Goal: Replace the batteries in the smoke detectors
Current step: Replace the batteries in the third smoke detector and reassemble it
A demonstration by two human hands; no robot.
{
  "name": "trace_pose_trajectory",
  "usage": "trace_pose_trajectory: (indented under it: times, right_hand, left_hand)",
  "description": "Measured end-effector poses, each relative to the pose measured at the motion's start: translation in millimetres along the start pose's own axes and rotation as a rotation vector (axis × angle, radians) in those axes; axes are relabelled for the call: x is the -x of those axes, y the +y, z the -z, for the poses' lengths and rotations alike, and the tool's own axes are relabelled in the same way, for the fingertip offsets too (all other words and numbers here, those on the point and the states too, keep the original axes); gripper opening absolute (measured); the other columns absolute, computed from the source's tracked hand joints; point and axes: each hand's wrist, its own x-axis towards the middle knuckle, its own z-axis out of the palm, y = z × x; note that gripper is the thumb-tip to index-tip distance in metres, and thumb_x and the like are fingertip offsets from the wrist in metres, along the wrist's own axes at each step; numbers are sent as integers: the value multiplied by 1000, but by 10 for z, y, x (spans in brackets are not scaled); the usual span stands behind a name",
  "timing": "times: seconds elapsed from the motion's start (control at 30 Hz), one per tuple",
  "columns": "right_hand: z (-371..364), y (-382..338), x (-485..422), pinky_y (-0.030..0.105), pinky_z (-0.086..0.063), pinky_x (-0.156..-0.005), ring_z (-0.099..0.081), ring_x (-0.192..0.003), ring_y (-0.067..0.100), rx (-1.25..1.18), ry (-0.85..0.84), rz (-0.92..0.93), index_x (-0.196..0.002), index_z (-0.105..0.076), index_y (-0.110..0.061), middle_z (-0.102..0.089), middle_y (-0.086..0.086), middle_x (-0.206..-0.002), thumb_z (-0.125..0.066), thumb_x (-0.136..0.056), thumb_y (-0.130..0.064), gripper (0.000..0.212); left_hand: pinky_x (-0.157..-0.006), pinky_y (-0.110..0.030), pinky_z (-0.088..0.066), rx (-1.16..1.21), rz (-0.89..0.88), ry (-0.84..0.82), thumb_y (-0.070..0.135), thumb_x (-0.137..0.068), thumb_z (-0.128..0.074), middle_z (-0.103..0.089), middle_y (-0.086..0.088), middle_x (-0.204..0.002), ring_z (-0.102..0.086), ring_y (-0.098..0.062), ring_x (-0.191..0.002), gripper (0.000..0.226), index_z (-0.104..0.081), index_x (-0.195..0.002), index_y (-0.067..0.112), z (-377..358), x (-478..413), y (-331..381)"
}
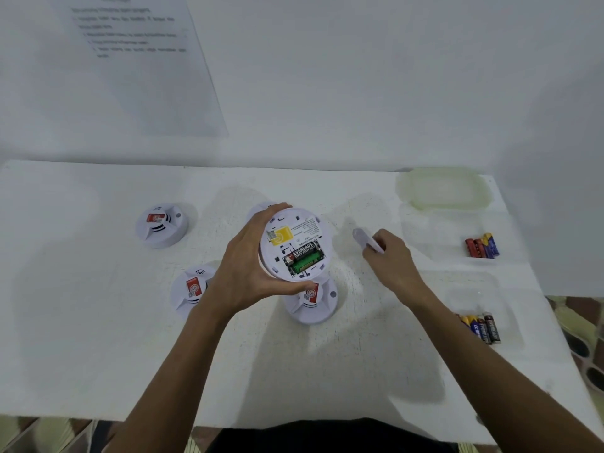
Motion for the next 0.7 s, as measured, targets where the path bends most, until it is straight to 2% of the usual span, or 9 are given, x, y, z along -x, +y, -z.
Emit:
trace_pose_trajectory:
  times: [0.07,0.13,0.2,0.3,0.43,0.5,0.6,0.63,0.7]
  right_hand:
    - [67,-138,80,26,-47,-61,-59,-67,15,-223,-16,-11,-91,-54,-7,-67,-2,-80,-52,-96,-16,11]
    - [144,-316,183,36,-56,-71,-68,-74,20,-441,-76,11,-104,-53,-7,-73,5,-85,-52,-96,-21,17]
    - [203,-503,287,34,-52,-64,-63,-67,19,-518,-134,71,-105,-49,-14,-70,10,-85,-50,-92,-36,26]
    - [229,-752,447,28,-43,-58,-54,-64,12,-384,-160,199,-105,-44,-22,-66,8,-88,-41,-92,-46,27]
    - [170,-930,680,10,-41,-61,-49,-75,-5,-56,-95,532,-107,-38,-23,-51,-3,-97,-38,-96,-36,17]
    - [104,-960,736,14,-47,-65,-51,-92,1,48,-64,589,-113,-37,-27,-46,-3,-108,-38,-90,-44,29]
    - [-10,-979,776,30,-52,-70,-49,-102,15,142,-6,593,-121,-39,-31,-43,-4,-115,-42,-82,-48,43]
    - [-48,-976,782,27,-49,-73,-48,-104,14,155,15,596,-123,-43,-30,-43,-4,-118,-47,-82,-48,45]
    - [-116,-955,790,21,-43,-77,-44,-108,14,185,80,623,-126,-51,-28,-46,-2,-121,-57,-84,-45,46]
  left_hand:
    - [-100,-15,-38,-3,3,-7,49,-51,-88,-49,14,-134,-47,-4,-123,103,-39,-137,21,-6,4,-19]
    - [-100,-15,-38,-3,3,-16,52,-51,-86,-49,14,-134,-47,-3,-123,103,-39,-137,22,-14,4,-30]
    - [-101,-18,-39,-1,3,-19,52,-51,-86,-48,14,-135,-47,-4,-123,103,-39,-137,21,-21,-2,-36]
    - [-101,-19,-40,20,-6,-13,50,-51,-87,-49,15,-134,-47,-5,-123,103,-39,-137,22,-20,-13,-12]
    - [-99,-15,-39,24,-27,-17,53,-52,-84,-50,15,-133,-48,-1,-120,101,-38,-136,24,-43,-30,11]
    - [-101,-16,-38,24,-35,-14,55,-52,-82,-50,14,-133,-48,0,-121,101,-38,-137,23,-61,-37,15]
    - [-103,-14,-34,21,-61,15,63,-57,-75,-46,16,-134,-44,4,-123,97,-38,-136,19,-90,-29,42]
    - [-103,-13,-33,22,-71,23,68,-61,-70,-44,21,-135,-42,7,-123,94,-38,-136,21,-94,-28,46]
    - [-106,-13,-27,38,-72,2,81,-65,-55,-38,41,-132,-35,18,-121,80,-32,-135,49,-89,-18,42]
